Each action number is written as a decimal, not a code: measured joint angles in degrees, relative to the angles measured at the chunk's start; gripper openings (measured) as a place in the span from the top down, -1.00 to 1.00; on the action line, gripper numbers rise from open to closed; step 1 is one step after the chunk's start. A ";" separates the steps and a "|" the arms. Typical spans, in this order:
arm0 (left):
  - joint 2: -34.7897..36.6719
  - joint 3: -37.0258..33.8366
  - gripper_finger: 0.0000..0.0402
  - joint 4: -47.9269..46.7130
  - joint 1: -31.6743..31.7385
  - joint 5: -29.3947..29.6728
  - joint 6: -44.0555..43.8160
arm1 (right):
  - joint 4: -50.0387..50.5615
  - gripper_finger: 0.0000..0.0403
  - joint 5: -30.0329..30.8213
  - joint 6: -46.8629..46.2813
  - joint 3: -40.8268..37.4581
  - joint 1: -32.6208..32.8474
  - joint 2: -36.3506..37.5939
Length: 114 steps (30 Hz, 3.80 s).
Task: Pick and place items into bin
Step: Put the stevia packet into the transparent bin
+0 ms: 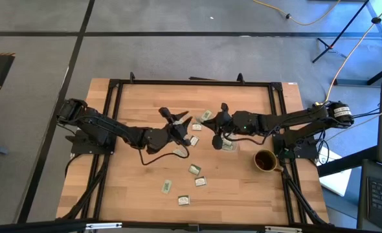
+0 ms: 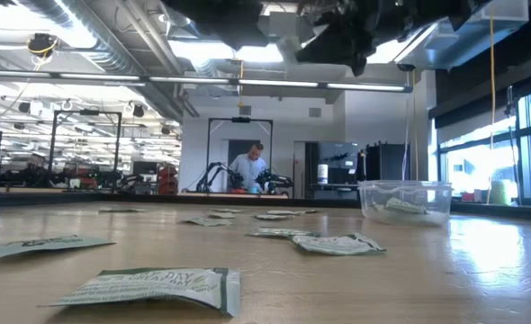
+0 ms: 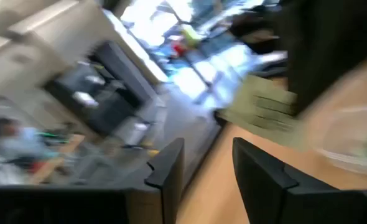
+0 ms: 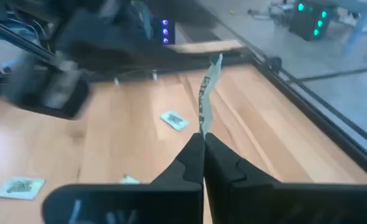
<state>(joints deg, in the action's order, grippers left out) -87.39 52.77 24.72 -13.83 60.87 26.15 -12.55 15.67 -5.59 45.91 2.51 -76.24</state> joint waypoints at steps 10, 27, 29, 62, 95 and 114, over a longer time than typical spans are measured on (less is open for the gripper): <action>7.36 0.02 0.42 -33.81 4.16 -29.06 -31.84 | 29.37 0.99 -5.11 -10.34 0.02 -3.66 7.40; 7.93 0.06 0.55 -63.32 16.46 -52.94 -47.21 | 49.47 1.00 -26.78 -19.67 0.02 -5.30 0.28; 7.93 0.04 0.55 -66.85 17.77 -52.47 -49.18 | 49.28 1.00 -26.78 -19.47 0.02 -5.32 -0.78; -3.15 -9.21 0.61 -59.08 25.45 -54.72 -34.89 | 50.59 0.78 -24.14 -19.66 0.02 -5.37 -2.02; 4.85 -6.97 0.99 -30.08 21.59 -74.19 -24.96 | 33.24 0.79 -21.11 -3.01 0.07 -4.84 5.09; 3.04 -6.82 0.99 6.54 15.00 -86.90 -12.75 | 6.93 0.33 -25.81 5.22 0.02 0.24 2.65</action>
<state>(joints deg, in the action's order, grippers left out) -84.35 45.95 31.26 1.17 -26.04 13.40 -5.62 -10.14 -0.36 45.93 2.75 -73.59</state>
